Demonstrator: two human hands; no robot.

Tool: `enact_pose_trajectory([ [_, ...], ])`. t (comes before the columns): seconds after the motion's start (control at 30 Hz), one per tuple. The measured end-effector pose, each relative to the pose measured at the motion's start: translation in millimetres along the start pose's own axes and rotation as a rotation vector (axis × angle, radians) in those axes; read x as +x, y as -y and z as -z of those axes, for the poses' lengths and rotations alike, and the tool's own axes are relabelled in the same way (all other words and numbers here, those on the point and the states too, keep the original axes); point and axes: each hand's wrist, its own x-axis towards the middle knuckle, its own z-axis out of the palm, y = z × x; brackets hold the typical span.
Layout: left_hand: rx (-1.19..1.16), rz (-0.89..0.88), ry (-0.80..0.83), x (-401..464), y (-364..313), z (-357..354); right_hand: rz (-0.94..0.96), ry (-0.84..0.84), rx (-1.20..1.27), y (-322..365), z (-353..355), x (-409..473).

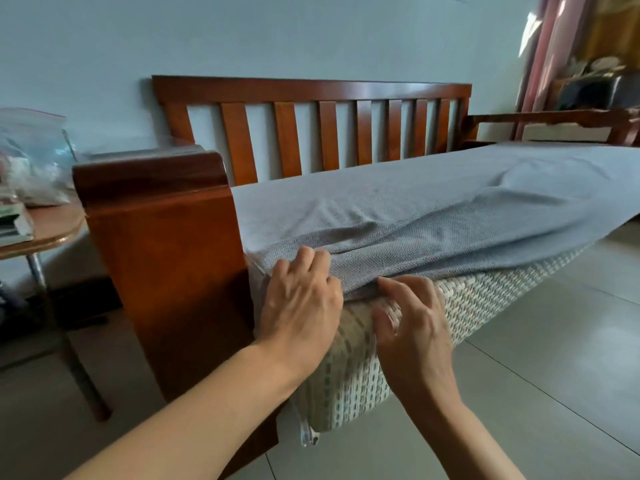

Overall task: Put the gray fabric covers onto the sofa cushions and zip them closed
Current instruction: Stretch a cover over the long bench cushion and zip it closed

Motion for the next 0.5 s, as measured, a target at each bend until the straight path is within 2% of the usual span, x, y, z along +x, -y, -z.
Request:
enact_pose_trajectory([
  [0.07, -0.055, 0.053, 0.031, 3.2, -1.7, 1.7, -0.003, 0.041, 0.008, 2.7, -0.7, 2.1],
  [0.2, -0.26, 0.243, 0.233, 11.5, 7.3, -0.9, 0.021, 0.091, -0.005, 6.3, 0.1, 6.6],
  [0.33, -0.39, 0.249, 0.382, 12.6, 12.1, -0.5, 0.024, 0.07, -0.018, 9.1, -0.4, 7.0],
  [0.43, -0.394, 0.191, 0.33, -1.3, 12.0, -2.1, 0.114, 0.01, -0.024, 12.0, -3.2, 4.0],
  [0.5, -0.328, 0.118, 0.242, -11.2, 11.1, -6.0, 0.167, 0.033, -0.036, 15.1, -5.2, 4.6],
])
